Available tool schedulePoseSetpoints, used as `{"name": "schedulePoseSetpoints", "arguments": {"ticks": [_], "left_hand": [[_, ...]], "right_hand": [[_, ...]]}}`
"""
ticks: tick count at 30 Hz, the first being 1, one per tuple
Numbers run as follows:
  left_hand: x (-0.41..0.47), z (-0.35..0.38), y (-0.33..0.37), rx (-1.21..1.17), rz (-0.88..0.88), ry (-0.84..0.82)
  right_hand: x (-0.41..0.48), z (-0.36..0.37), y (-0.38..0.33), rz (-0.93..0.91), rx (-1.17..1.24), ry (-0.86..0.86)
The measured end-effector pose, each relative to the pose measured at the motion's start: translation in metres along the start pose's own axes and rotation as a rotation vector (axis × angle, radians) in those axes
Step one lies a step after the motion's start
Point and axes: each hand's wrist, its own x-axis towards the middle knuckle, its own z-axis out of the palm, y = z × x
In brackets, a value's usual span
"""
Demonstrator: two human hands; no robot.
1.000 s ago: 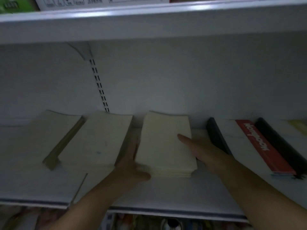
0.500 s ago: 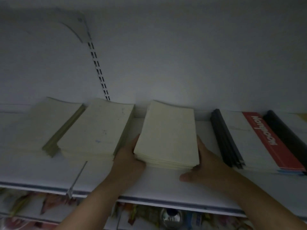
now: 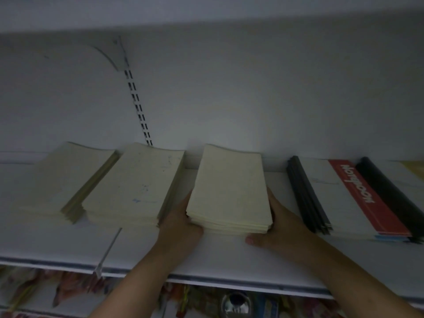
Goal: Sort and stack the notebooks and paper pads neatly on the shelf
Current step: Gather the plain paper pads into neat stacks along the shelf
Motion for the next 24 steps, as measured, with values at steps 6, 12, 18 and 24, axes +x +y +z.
{"name": "schedulePoseSetpoints", "arguments": {"ticks": [6,12,18,24], "left_hand": [[-0.002,-0.002,0.007,-0.043,-0.047,-0.001],[-0.002,-0.008,0.009,-0.082,-0.069,-0.169],[0.014,-0.005,0.004,-0.844,-0.268,-0.148],[0.033,-0.011,0.023,-0.699,-0.416,-0.154]], "right_hand": [[-0.001,0.000,0.000,0.039,0.125,0.013],[0.000,-0.002,0.001,0.046,0.134,-0.006],[0.004,-0.005,-0.006,0.116,0.284,0.036],[0.014,-0.008,-0.006,0.242,0.460,0.192]]}}
